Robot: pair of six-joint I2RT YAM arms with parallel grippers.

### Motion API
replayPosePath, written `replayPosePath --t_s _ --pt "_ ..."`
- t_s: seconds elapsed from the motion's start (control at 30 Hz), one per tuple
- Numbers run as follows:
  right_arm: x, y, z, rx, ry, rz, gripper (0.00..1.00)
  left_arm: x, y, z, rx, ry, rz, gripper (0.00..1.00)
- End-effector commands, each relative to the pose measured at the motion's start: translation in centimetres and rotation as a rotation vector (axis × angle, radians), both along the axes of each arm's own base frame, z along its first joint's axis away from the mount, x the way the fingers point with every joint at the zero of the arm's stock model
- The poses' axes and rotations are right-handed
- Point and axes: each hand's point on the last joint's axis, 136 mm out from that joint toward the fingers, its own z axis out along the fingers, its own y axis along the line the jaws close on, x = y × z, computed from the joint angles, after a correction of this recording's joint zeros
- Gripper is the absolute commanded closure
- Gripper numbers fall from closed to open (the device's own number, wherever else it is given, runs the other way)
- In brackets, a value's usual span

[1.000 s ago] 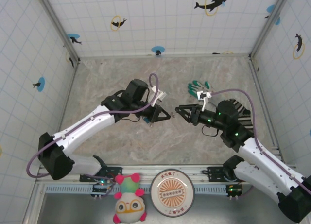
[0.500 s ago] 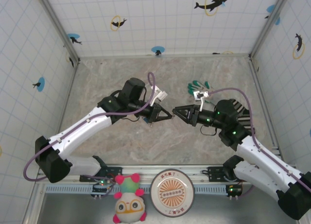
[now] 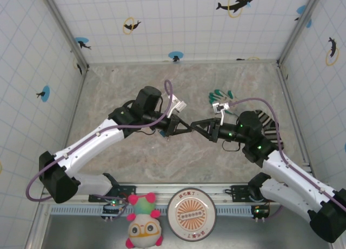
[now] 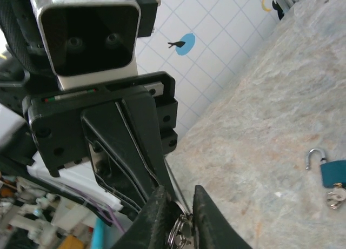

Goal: Unlock with the key

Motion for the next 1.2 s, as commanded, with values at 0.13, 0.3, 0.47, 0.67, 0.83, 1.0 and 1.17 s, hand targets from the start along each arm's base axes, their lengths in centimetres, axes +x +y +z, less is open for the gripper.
replayPosePath --t_s 0.13,0.3,0.47,0.67,0.83,1.0,1.17 --pt "-0.7 -0.3 0.7 -0.002 -0.04 0.028 0.96 -0.1 0.2 0.6 -0.024 -0.026 -0.003 1.0" --pt "-0.7 -0.7 0.7 -0.009 -0.052 0.022 1.0 0.0 0.4 0.5 -0.016 -0.036 0.007 1.0" --pt "0.4 -1.3 0.8 -0.022 -0.063 -0.045 1.0 0.4 0.7 0.7 -0.009 -0.056 0.041 0.79" --pt "1.7 -2.3 1.6 -0.014 -0.095 -0.141 1.0 0.8 1.6 2.3 -0.085 -0.073 0.126 0.62" --pt "2.4 -3.0 2.3 0.008 -0.128 -0.208 1.0 2.5 2.4 2.6 -0.129 -0.04 0.238 0.61" --pt "3.6 -4.2 3.3 0.074 -0.138 -0.316 1.0 4.2 2.8 2.5 -0.172 0.0 0.353 0.6" --pt "4.9 -5.6 4.3 0.177 -0.129 -0.475 1.0 5.2 2.6 3.5 -0.308 0.067 0.432 0.55"
